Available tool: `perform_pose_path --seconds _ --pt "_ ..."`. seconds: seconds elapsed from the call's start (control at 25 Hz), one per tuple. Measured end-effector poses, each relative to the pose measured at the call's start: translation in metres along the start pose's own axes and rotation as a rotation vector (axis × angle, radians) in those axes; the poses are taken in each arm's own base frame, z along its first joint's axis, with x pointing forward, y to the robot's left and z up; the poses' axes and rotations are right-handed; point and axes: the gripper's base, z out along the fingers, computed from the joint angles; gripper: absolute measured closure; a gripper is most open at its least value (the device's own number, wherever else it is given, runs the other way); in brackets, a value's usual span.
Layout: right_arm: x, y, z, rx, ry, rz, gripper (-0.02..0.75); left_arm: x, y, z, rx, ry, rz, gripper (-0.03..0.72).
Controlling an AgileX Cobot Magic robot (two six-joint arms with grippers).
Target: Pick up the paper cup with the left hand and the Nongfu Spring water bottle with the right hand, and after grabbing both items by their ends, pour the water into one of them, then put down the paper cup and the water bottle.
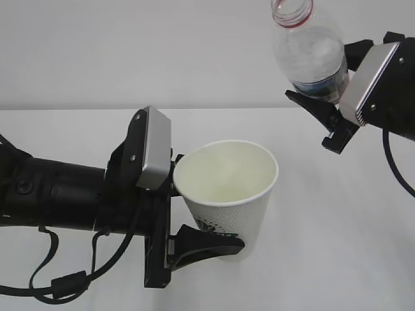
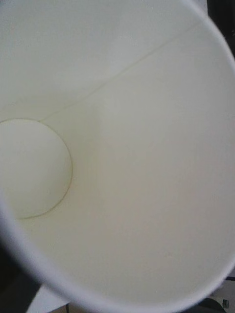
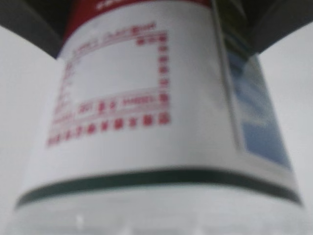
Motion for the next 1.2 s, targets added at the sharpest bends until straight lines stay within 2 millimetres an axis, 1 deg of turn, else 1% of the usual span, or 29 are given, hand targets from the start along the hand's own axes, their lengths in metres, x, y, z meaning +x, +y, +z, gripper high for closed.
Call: perform_pose_path --seconds 0.2,0.52,0.6,0.84,1.0,1.2 --pt "-0.003 -0.008 0.004 0.019 -0.015 -0.053 0.214 -0.001 0.002 0.0 -0.023 -0.014 -0.021 0.146" --pt "-0.003 -0.012 0.004 0.053 -0.004 -0.154 0.214 0.002 0.006 0.0 -0.062 0.028 -0.057 0.159" --pt "-0.003 -0.012 0.004 0.057 -0.007 -0.176 0.214 -0.001 0.01 0.002 -0.068 0.035 -0.066 0.162" --pt "-0.002 -0.013 0.004 0.073 0.004 -0.241 0.215 -0.02 0.027 0.006 -0.085 0.011 -0.066 0.167" --pt "-0.004 -0.019 0.006 0.103 0.006 -0.252 0.215 -0.019 0.025 0.006 -0.065 0.031 -0.04 0.168" --pt "-0.007 -0.026 0.009 0.125 -0.003 -0.306 0.215 -0.018 0.025 0.007 -0.062 0.037 -0.038 0.169"
